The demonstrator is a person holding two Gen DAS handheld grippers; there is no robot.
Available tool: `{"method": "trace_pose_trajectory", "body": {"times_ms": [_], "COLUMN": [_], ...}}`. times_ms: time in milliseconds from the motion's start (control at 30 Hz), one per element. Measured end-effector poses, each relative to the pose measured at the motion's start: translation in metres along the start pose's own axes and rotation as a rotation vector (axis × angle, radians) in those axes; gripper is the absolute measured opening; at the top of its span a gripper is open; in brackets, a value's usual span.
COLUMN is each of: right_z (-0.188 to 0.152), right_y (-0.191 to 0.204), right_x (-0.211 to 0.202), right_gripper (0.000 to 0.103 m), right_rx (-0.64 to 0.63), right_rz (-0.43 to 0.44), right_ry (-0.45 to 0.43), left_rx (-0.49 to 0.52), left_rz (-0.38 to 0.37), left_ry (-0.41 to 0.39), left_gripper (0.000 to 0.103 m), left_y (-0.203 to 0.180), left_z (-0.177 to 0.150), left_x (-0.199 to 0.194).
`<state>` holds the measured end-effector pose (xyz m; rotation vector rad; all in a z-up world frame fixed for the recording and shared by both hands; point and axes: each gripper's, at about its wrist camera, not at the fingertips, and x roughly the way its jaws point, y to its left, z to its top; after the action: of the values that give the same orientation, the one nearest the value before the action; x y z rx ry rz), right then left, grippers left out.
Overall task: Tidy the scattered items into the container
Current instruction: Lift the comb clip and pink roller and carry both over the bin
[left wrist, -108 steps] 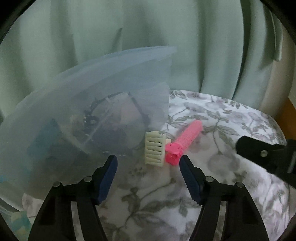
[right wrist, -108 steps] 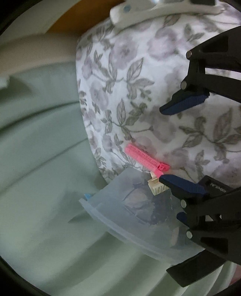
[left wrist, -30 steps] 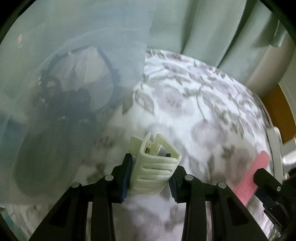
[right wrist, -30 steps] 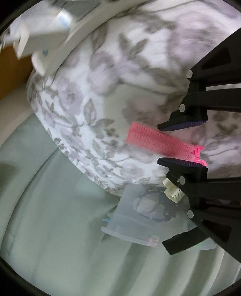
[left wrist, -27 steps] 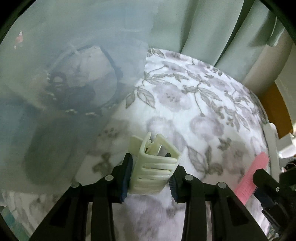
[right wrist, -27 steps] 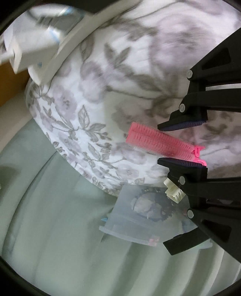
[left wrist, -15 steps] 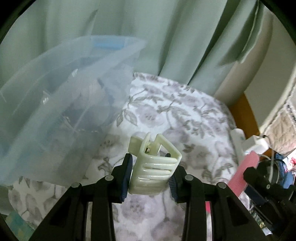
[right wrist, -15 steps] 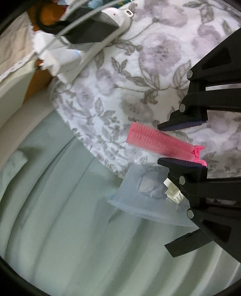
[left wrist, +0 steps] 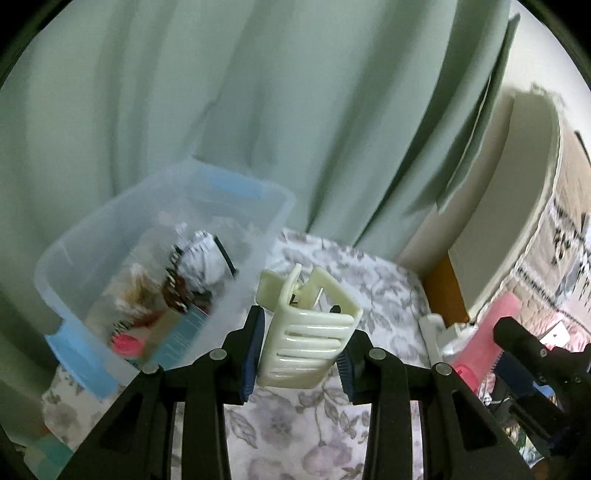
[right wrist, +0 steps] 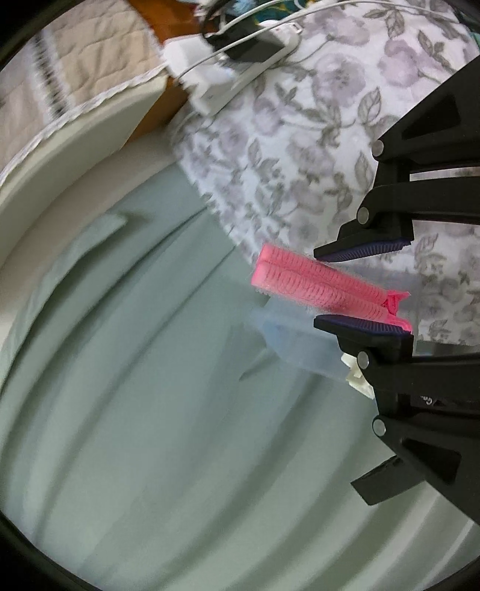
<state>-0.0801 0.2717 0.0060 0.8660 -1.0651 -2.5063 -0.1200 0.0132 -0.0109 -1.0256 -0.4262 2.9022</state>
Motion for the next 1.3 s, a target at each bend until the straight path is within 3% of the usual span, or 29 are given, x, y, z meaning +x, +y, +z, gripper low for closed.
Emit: {"method": "trace_pose_trajectory", "body": {"times_ms": [267, 733, 933, 1300], "right_z": [-0.008, -0.012, -0.024, -0.049], "right_y": [0.058, 0.12, 0.144, 0.15], "right_x": [-0.01, 0.001, 0.018, 0.072], "right_gripper": [0.032, 0.032, 0.032, 0.032], "right_rx": [-0.104, -0.216, -0.287, -0.318], "right_rz": [0.037, 0.086, 0.092, 0.032], "right_ry": [-0.035, -0.036, -0.024, 0.095], "left_rx": [-0.04, -0.07, -0.116, -0.233], "left_rz": [0.004, -0.071, -0.06, -0.034], "left_ry": [-0.102, -0.211, -0.217, -0.173], "left_gripper": [0.037, 0.037, 0.037, 0.038], "left_y": [0.035, 0.068, 0.095, 0.151], "left_z": [0.018, 0.035, 0.035, 0.033], "left_x": [-0.041, -0.083, -0.083, -0.06]}}
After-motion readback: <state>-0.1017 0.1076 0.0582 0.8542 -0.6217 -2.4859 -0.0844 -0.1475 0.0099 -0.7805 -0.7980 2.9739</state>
